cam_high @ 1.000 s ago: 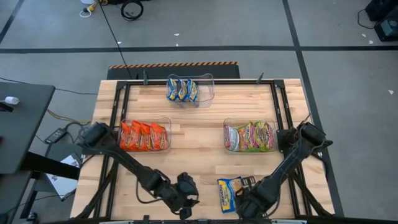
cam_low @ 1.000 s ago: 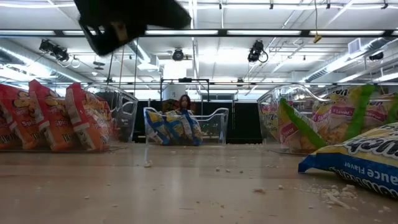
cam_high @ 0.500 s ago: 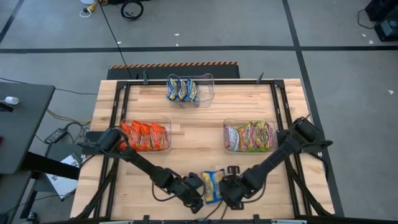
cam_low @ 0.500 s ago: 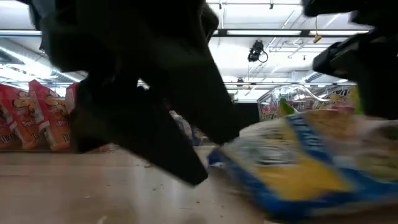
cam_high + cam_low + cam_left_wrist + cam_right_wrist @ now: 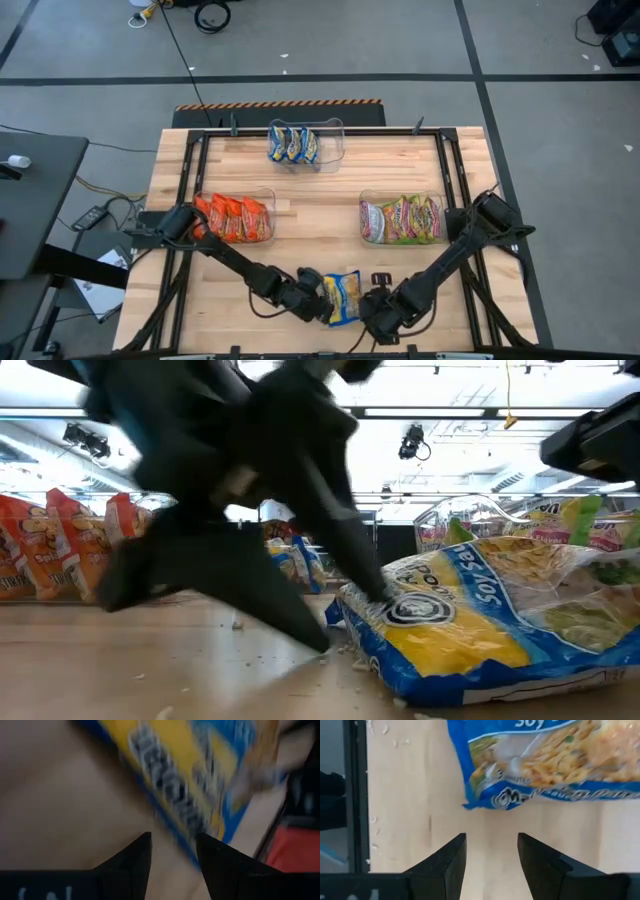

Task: Sort Maruchan noodles
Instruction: Put the blue noodle into the top transparent bin

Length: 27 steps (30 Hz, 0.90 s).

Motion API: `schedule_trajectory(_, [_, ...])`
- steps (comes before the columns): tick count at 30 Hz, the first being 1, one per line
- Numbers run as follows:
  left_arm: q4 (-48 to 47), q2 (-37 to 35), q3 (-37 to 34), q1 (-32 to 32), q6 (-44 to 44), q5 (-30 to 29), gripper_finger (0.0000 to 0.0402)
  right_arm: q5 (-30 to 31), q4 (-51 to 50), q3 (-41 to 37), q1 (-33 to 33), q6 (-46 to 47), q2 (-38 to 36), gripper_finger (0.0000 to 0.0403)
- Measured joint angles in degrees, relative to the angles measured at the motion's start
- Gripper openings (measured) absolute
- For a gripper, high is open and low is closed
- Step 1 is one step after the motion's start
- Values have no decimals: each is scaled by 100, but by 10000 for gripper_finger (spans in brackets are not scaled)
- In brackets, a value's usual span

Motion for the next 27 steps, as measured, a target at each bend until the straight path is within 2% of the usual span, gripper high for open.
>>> schedule_trajectory(5, [484, 101, -7, 47, -438, -431, 163, 44, -2, 0, 234, 326, 0, 183])
schedule_trajectory(12, [1341, 404, 9, 36, -766, -466, 176, 521, 0, -2, 403, 430, 0, 183])
schedule_trajectory(16, [1592, 452, 9, 46, -544, -663, 204, 635, 89, -147, 310, 322, 0, 183])
schedule_trajectory(20, [1780, 471, -4, 91, 145, -797, 215, 604, 276, -345, 148, 69, 0, 183])
schedule_trajectory(23, [1878, 483, -8, 144, 418, -897, 199, 559, 331, -373, 38, -153, 0, 183])
schedule_trajectory(27, [1879, 483, -9, 235, 533, -929, 141, 489, 330, -307, -64, -387, 0, 183])
